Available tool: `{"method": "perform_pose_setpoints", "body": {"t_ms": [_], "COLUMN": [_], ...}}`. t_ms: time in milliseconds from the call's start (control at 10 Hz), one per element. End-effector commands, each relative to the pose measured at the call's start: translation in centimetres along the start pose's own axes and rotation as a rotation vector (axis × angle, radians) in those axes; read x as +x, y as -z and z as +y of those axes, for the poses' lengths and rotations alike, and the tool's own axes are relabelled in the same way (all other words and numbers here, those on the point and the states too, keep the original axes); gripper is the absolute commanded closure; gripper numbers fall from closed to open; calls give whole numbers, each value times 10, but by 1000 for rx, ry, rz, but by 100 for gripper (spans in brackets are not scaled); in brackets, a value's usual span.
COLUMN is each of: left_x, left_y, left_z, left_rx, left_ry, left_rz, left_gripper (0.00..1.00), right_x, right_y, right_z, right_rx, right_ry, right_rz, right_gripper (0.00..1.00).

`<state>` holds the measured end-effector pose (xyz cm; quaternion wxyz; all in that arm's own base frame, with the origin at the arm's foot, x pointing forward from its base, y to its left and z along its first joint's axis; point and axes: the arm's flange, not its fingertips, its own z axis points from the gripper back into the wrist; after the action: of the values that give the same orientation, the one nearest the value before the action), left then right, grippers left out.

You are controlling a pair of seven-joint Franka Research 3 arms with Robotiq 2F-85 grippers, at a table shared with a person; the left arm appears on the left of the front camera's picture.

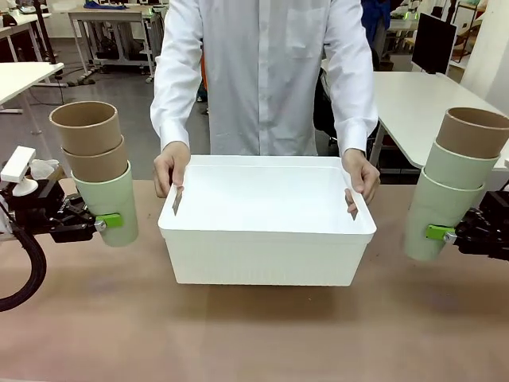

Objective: Stack the cups and store them in the basket.
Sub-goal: Place the stack of Reusable plastic cups into the Pantry Basket.

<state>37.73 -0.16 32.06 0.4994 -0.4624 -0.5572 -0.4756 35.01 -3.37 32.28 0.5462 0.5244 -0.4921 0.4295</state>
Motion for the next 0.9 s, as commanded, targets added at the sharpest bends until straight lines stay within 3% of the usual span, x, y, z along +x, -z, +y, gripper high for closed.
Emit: {"method": "perform_pose_setpoints", "body": {"t_ms": [0,800], "left_x": [3,3], "left_y": [2,2], "left_z": [-2,-2], "left_rx": [-5,-5], "left_ry": [16,16], "left_rz": [-6,-6], "left_gripper": [15,15], "right_x": [5,5], "right_y": [2,2], "right_z": [-1,-1], "right_rx": [-6,-6], "right_ry": [-11,-11], "right_rz": [-9,-9], "right_gripper": [15,15]}}
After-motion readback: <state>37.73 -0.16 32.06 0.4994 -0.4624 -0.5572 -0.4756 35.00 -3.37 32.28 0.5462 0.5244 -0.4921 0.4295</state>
